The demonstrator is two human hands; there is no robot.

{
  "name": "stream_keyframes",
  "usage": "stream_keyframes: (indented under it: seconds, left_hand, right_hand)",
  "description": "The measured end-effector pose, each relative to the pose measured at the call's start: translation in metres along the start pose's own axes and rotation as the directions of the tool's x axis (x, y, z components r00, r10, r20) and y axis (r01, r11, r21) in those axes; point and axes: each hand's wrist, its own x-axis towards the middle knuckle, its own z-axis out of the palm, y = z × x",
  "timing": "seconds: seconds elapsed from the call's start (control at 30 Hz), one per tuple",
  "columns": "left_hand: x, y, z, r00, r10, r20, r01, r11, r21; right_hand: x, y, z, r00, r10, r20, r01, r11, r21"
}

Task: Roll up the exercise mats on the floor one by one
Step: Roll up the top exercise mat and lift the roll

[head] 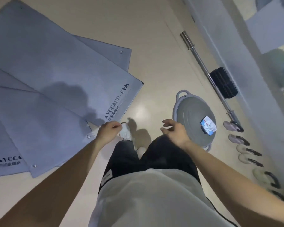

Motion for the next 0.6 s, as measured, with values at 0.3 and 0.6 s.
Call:
stream_keyframes:
  seconds: [0.3, 0.6]
  left_hand:
    - [0.113, -0.004, 0.005, 0.981, -0.169, -0.099, 0.133, 0.944, -0.303]
    - [0.272, -0.054, 0.089, 0.931, -0.308, -0.197, 0.2, 0.88, -0.432]
  right_hand:
    - [0.185, -0.052, -0.009, 0.977, -0.079, 0.199, 0.135, 0.948, -0.288]
    - [0.406, -0.029, 0.076, 0.841, -0.238, 0.486, 0.506, 0.665, -0.55]
